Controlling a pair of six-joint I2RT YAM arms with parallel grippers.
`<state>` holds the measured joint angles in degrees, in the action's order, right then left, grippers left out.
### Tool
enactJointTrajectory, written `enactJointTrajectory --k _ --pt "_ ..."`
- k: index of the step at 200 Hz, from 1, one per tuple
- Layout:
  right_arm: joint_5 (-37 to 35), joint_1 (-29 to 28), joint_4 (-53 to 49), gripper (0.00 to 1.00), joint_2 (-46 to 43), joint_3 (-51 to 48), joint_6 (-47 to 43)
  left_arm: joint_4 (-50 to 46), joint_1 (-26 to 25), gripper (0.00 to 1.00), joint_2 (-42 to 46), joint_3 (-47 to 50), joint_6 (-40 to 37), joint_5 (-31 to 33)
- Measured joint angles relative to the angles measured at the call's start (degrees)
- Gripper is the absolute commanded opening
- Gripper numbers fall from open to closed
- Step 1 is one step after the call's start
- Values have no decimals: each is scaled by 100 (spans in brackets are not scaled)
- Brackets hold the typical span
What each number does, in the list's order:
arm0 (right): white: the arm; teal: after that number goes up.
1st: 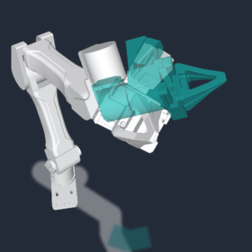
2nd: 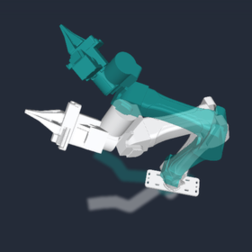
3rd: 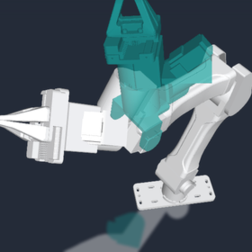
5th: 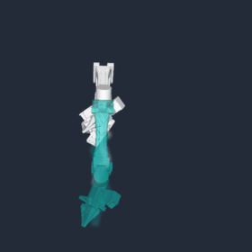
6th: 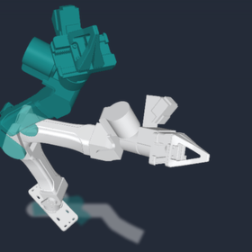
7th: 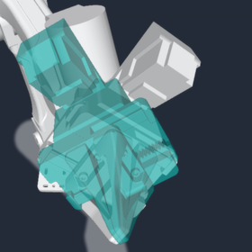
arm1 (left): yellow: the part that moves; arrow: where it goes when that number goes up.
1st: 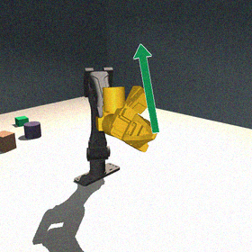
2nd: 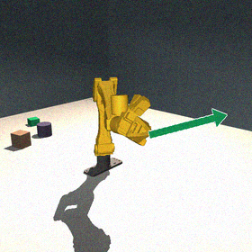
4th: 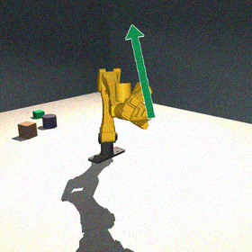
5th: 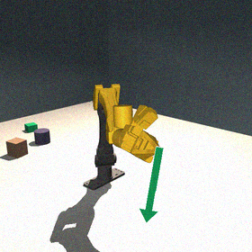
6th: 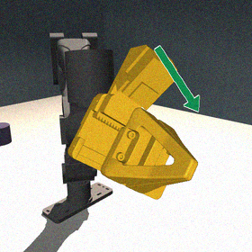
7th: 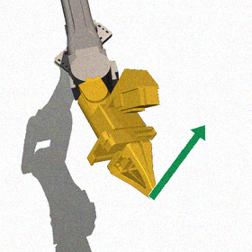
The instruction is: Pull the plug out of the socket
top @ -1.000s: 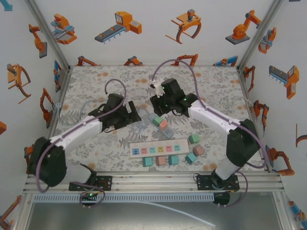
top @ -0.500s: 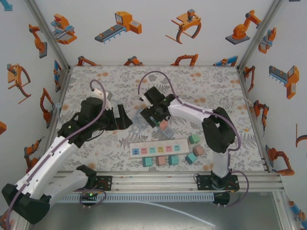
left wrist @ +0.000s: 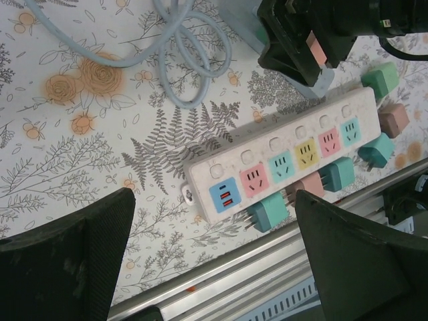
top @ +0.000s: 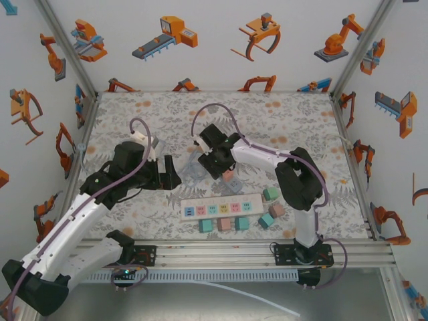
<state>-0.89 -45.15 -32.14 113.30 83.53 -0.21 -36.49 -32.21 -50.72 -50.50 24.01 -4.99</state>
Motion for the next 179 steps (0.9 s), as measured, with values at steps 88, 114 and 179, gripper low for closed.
enactJointTrajectory --k 88,114,179 --pt "-483 31 1167 41 -1740 -492 437 2 0 97 -4 44 -44 -223" --pt "-940 398 1502 40 -2546 -1143 1067 286 -2 97 4 127 -192 -927" --pt "-1263 2079 1617 41 -3322 -3617 2728 929 -693 97 -31 229 -671 -2271"
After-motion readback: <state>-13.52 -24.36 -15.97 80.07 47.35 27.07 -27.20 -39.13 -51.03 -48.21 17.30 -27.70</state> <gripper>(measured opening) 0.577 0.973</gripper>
